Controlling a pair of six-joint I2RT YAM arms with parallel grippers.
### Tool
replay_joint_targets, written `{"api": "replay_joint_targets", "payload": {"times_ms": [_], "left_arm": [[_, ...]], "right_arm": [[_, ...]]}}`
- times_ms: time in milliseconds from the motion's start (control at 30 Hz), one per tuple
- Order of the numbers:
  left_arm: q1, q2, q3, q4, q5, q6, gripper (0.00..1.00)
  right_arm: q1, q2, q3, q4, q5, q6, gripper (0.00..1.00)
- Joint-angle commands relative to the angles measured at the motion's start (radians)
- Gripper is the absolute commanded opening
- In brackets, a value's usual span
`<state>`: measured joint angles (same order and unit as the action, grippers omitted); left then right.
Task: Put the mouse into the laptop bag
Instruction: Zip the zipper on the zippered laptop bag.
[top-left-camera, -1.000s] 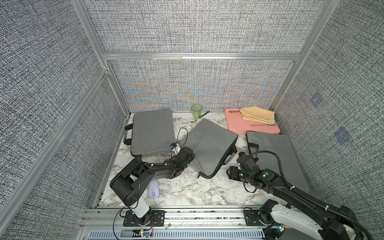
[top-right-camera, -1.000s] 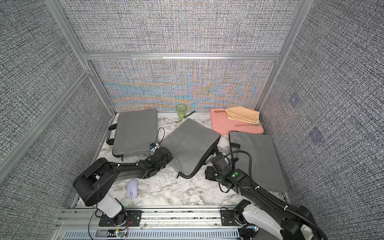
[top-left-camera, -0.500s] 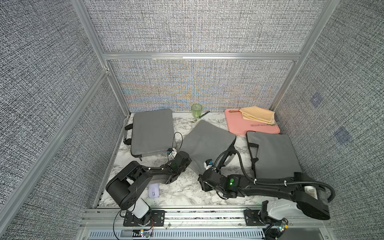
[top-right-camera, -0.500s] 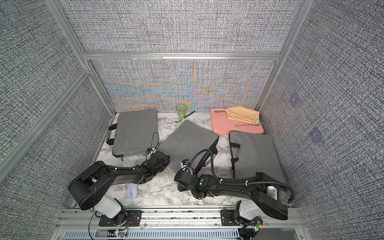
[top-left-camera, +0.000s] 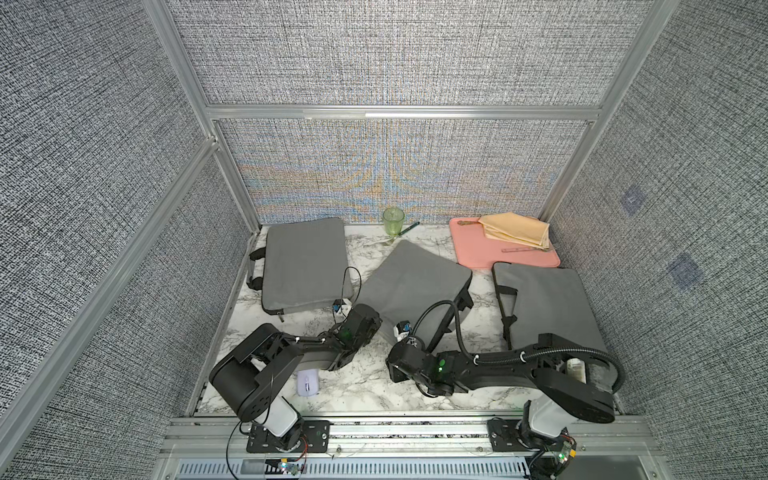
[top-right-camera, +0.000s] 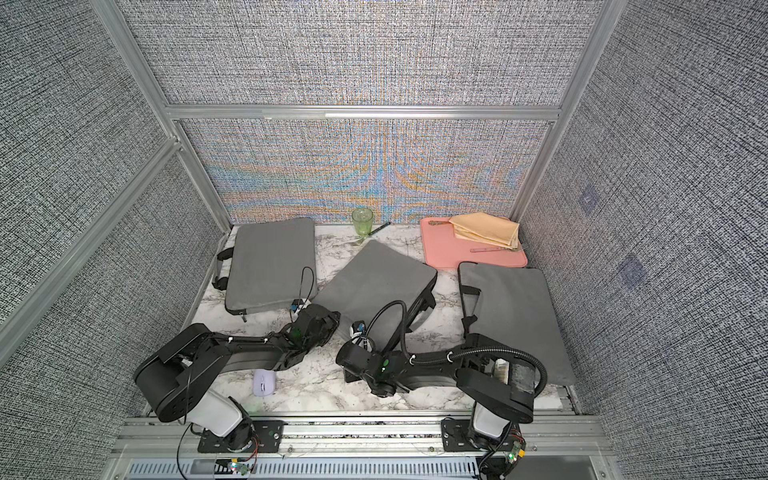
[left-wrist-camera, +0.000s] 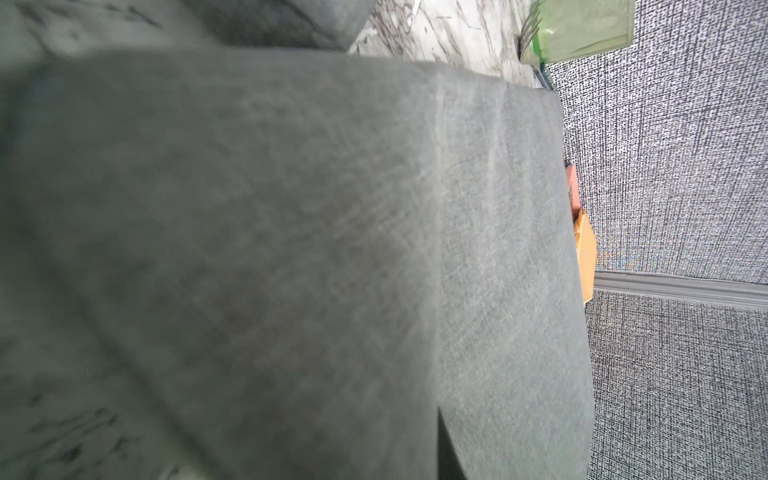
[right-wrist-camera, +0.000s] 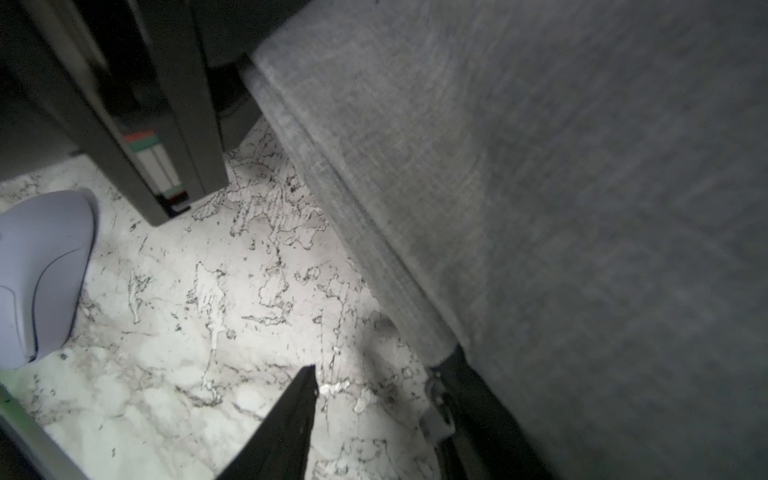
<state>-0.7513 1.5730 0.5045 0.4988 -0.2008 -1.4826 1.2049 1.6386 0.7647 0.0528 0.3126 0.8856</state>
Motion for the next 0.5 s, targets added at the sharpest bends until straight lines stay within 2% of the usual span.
{"api": "replay_joint_targets", "payload": {"times_ms": [0, 100, 167, 400, 467], "left_arm": [[0.0, -0.009, 0.008, 0.007, 0.033, -0.028, 0.0], [-0.001, -0.009, 0.006, 0.004, 0.035, -0.034, 0.0], [0.0, -0.007, 0.006, 0.004, 0.038, -0.035, 0.0], [0.0, -0.023, -0.006, 0.002, 0.026, -0.038, 0.0], [0.0, -0.035, -0.007, -0.011, 0.016, -0.033, 0.0]], "right_arm": [[0.001, -0.015, -0.011, 0.009, 0.085, 0.03, 0.45], [0.001, -0.018, -0.006, -0.007, 0.111, 0.034, 0.41], [0.001, -0.015, -0.004, -0.008, 0.117, 0.036, 0.34], [0.0, -0.007, 0.01, -0.049, 0.148, 0.054, 0.0], [-0.001, -0.02, 0.001, -0.061, 0.157, 0.06, 0.0]]}}
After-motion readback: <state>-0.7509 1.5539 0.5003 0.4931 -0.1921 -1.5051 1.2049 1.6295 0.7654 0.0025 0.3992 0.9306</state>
